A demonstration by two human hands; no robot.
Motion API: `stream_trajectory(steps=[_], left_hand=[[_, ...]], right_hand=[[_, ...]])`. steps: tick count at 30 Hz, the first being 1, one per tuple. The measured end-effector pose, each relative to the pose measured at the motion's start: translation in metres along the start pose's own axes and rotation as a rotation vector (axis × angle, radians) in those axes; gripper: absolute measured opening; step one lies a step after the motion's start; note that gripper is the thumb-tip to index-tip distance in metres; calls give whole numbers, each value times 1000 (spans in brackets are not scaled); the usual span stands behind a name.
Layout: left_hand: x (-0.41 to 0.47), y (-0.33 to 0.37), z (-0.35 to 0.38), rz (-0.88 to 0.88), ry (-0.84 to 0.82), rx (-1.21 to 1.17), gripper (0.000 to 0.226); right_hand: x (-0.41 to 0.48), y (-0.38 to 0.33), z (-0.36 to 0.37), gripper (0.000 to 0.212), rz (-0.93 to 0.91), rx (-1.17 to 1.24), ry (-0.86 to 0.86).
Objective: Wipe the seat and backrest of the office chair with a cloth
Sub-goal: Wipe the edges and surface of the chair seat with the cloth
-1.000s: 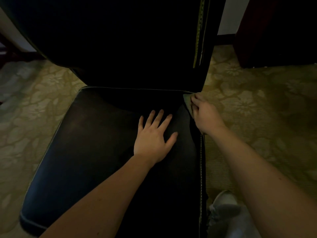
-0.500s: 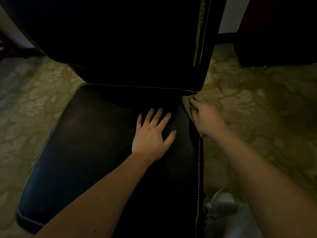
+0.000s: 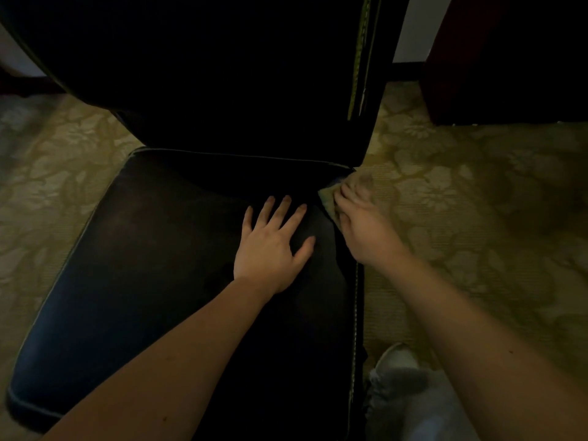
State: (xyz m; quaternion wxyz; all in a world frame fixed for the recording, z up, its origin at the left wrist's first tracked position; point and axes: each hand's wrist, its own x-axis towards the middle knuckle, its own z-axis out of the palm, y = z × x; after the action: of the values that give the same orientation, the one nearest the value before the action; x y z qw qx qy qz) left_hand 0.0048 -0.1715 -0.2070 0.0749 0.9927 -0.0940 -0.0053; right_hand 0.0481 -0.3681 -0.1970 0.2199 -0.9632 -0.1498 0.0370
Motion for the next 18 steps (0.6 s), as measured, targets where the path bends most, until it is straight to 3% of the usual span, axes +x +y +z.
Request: stream_trajectory(steps=[9, 18], left_hand=[[-1, 1, 0, 5, 11, -4, 72], [-1, 2, 0, -4, 9, 15, 73]], right_hand=[[18, 4, -5, 50, 18, 59, 6], [-4, 6, 5, 50, -82, 113, -44]])
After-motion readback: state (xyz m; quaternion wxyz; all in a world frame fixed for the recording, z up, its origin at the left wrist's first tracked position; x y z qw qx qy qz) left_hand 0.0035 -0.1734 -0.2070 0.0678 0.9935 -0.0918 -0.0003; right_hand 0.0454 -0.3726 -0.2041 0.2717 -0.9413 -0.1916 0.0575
